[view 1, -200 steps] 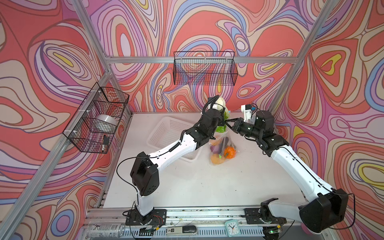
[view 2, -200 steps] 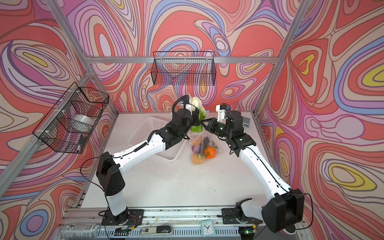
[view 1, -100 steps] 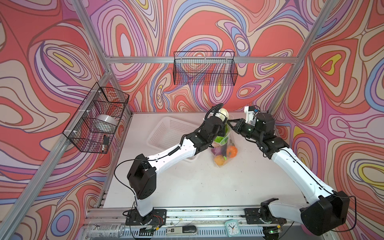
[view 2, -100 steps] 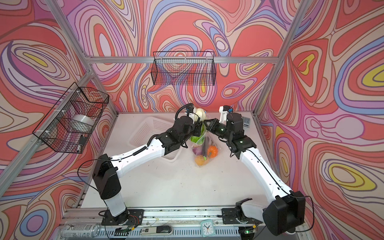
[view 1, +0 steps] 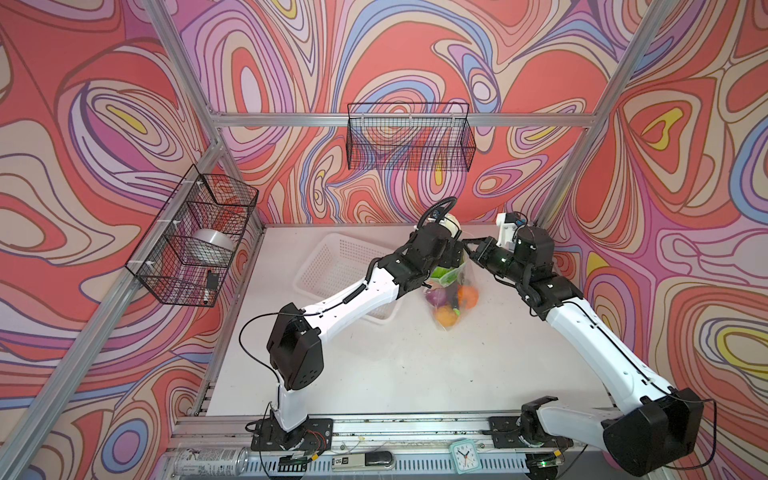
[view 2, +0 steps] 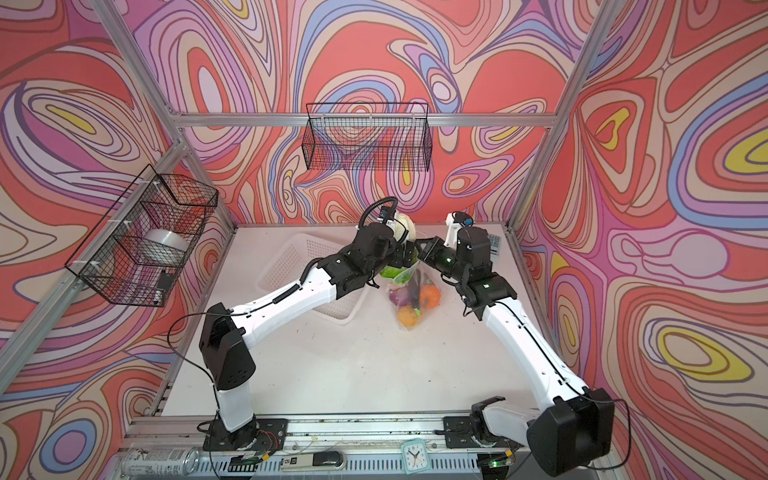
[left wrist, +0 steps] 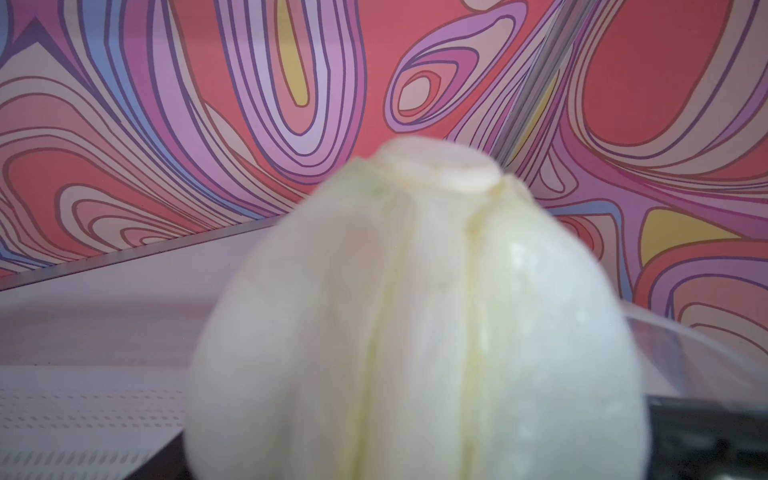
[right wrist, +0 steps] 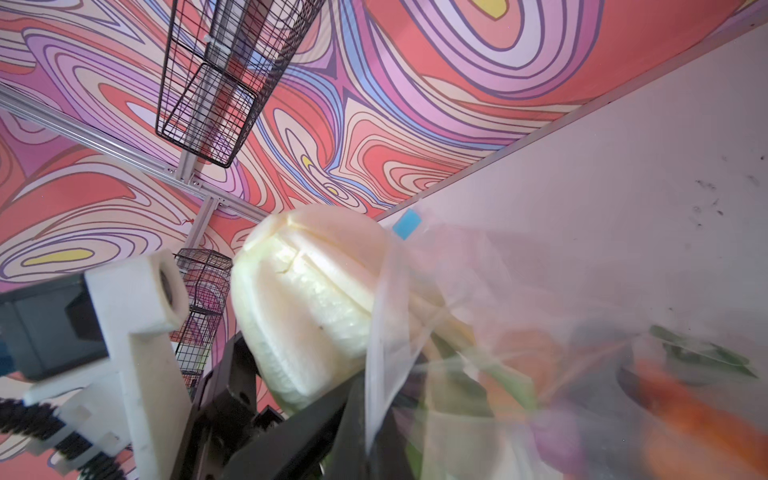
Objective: Place the food in the zip-top bag and seal the zipper
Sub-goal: 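Open the left gripper and raise it off the cabbage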
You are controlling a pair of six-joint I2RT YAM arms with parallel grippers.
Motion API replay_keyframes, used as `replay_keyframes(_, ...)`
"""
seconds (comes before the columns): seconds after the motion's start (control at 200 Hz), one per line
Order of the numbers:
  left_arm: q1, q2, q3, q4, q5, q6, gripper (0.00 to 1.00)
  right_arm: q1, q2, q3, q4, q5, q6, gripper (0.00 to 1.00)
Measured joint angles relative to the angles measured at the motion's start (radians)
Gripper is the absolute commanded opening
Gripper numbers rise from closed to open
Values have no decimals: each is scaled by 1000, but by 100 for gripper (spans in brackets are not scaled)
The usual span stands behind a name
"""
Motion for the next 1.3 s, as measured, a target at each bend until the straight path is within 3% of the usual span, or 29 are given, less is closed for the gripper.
replay_keyframes(0.601,19,-182,-154,43,161,-16,99,3,-12,-40,6,18,-12,0)
replay_keyframes(0.856,179,-365,-373,65,293,-111,71,0,-21,-47,5,18,-12,0)
replay_keyframes(1.006,201,-418,-462,80,357,-154,67,0,-21,-47,5,13,-12,0)
replay_keyframes(1.072,202,-412,-490,95,400,-187,60,0,-21,-47,5,13,-12,0)
replay_keyframes(1.182,217,-345,-493,111,477,-237,38,0,-21,-47,4,11,-12,0)
replay_keyframes(1.302,226,-223,-428,87,539,-259,35,0,-21,-47,5,7,-12,0)
